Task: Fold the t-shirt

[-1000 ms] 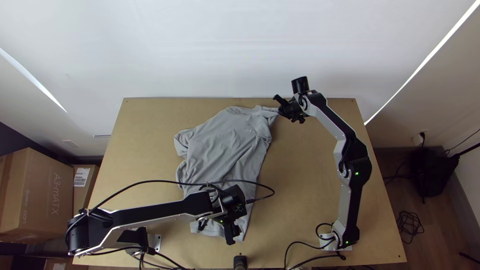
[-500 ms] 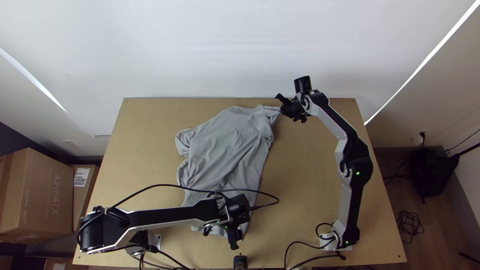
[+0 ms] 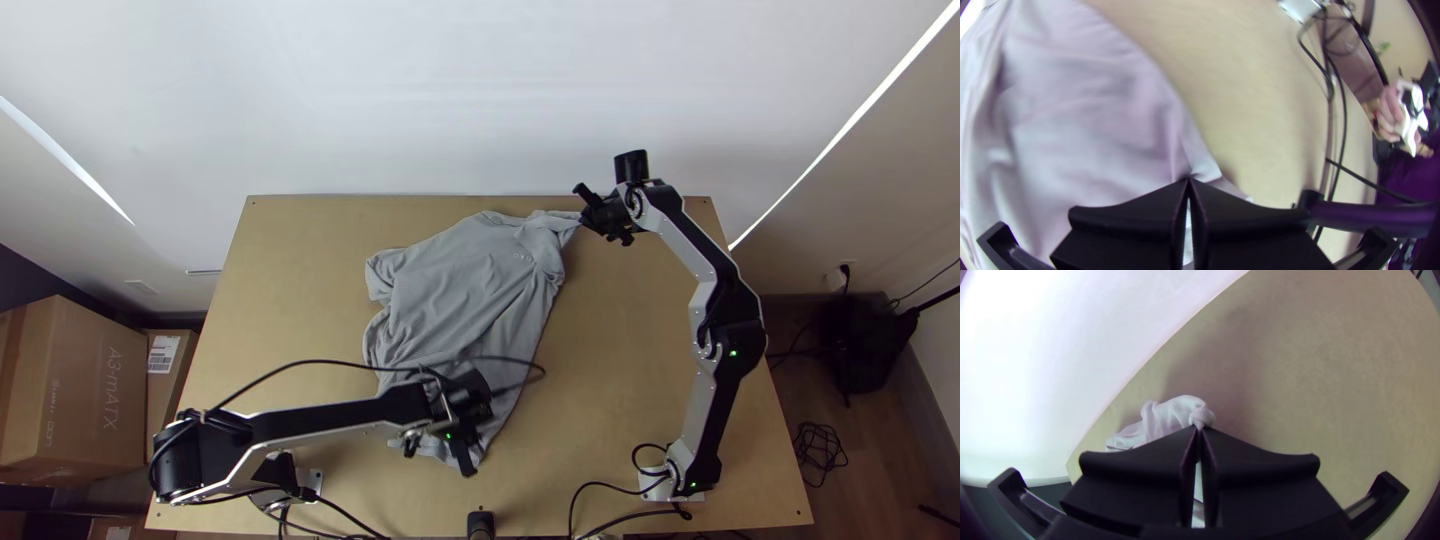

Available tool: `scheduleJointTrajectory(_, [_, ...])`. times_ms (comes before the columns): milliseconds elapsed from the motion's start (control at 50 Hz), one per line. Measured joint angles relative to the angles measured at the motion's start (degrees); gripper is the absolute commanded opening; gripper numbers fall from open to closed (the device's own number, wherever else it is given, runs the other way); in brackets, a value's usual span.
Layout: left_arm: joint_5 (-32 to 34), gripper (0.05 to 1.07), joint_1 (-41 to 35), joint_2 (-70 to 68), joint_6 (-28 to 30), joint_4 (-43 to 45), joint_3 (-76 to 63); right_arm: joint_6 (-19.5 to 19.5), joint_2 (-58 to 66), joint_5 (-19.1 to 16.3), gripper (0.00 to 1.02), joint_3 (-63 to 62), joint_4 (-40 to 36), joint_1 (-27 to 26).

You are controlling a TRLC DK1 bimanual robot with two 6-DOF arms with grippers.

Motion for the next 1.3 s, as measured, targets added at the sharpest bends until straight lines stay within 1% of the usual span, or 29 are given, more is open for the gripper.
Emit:
scheduleJointTrajectory(280, [-3.56, 0.08, 15.87, -7.04, 1.16, -3.82, 0.44, -1.79, -4.09, -0.22, 0.02, -3.93, 0.00, -3.04])
scheduleJointTrajectory(380, [-4.39, 0.08, 20.74, -8.59, 2.19, -4.76, 1.90, -3.54, -5.64, -0.24, 0.02, -5.09, 0.02, -3.26])
scheduleJointTrajectory(500, [-4.79, 0.08, 26.77, -9.70, 2.40, -4.87, 5.11, -7.30, -7.61, -0.13, 0.02, -5.44, 0.00, -3.30])
scheduleJointTrajectory(620, [-4.81, 0.08, 33.33, -10.08, 2.40, -4.87, 9.60, -8.96, -10.29, 0.33, 0.02, -5.44, 0.28, -4.09])
scheduleJointTrajectory(780, [-4.83, 0.08, 40.87, -10.25, 2.64, -4.66, 14.91, -10.60, -14.73, 1.16, 0.02, -5.44, 3.74, -5.99])
scheduleJointTrajectory(900, [-4.74, 0.08, 45.44, -10.71, 3.41, -4.63, 17.88, -12.72, -18.03, 2.51, 0.02, -5.44, 7.76, -6.51])
scheduleJointTrajectory(1060, [-3.93, 0.08, 50.31, -10.99, 4.15, -4.37, 23.08, -16.35, -21.81, 3.04, 0.02, -5.42, 14.69, -6.49])
scheduleJointTrajectory(1300, [-1.27, 0.08, 55.95, -10.99, 4.37, -3.54, 34.23, -20.17, -25.46, 7.15, 0.02, -5.29, 17.94, -5.49])
